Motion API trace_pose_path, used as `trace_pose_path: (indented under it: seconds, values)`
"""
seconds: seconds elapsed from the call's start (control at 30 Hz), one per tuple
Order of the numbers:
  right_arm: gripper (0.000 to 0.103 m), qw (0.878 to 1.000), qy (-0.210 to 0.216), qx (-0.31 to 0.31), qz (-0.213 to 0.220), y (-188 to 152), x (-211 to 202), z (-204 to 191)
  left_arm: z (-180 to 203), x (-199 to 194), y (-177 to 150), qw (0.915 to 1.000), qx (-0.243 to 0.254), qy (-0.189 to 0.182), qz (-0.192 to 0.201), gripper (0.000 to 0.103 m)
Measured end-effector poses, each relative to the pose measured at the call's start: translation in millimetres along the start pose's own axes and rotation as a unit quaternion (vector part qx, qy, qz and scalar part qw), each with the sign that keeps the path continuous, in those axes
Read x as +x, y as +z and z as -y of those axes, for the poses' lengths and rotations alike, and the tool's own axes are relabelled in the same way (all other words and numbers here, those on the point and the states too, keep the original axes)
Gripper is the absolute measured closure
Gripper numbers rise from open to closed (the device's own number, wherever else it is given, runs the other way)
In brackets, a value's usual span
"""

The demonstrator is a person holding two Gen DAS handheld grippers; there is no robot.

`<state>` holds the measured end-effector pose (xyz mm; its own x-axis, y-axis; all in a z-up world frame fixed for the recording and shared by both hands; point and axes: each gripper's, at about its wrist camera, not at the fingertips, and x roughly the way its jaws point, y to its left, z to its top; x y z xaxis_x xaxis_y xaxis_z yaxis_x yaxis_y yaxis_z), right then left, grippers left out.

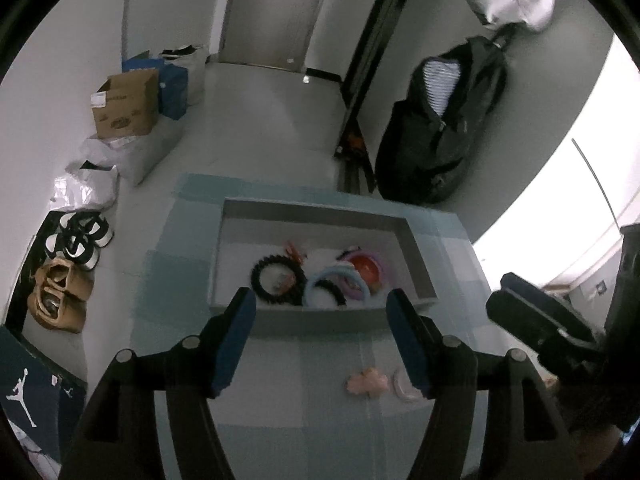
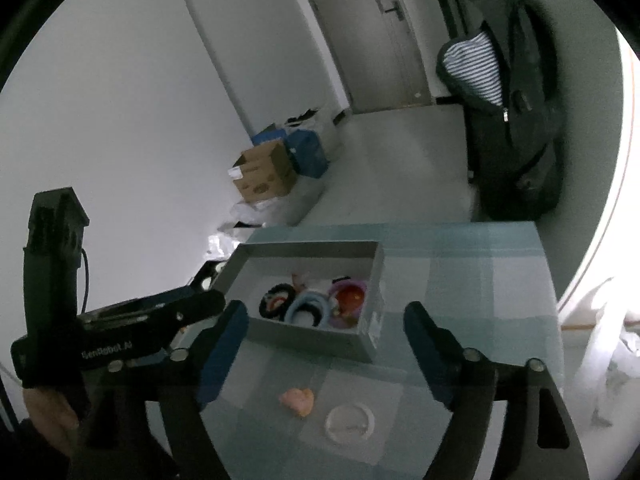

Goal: Organize jewelry
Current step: 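Withdraw both tools toward the pink doll figure and white disc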

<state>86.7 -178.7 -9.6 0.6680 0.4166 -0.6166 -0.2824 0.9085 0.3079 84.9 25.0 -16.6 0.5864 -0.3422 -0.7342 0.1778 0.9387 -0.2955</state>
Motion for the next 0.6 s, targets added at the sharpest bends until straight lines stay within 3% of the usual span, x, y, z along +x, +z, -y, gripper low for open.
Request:
trace_pose_path:
  seconds: [0.17,0.27,0.47,0.6]
  values:
    - [0.014,1.0,-0.015,0.0,0.006,-10.2,-12.2,4.2,7.0,-1.3,-14.9,0.9998,0.007,-0.018,-0.01,0.035]
    - [0.012,1.0,-0.009,0.006,-0.012,-19.9,-11.1,7.4,15.1,5.4,-24.1,0.9986,0.022,-0.036,-0.03,0.034]
    - [0.009,0.999,-0.034,-0.005,-0.039,-38.3,-8.5,14.2,28.6,32.2,-41.6,0.9955,0.053,-0.016,-0.077,0.034]
    - [0.006,0.998,-0.04,0.008,-0.055,-43.4,-10.8,23.4,34.8,39.0,-47.5,0.994,0.07,-0.007,-0.084,0.034]
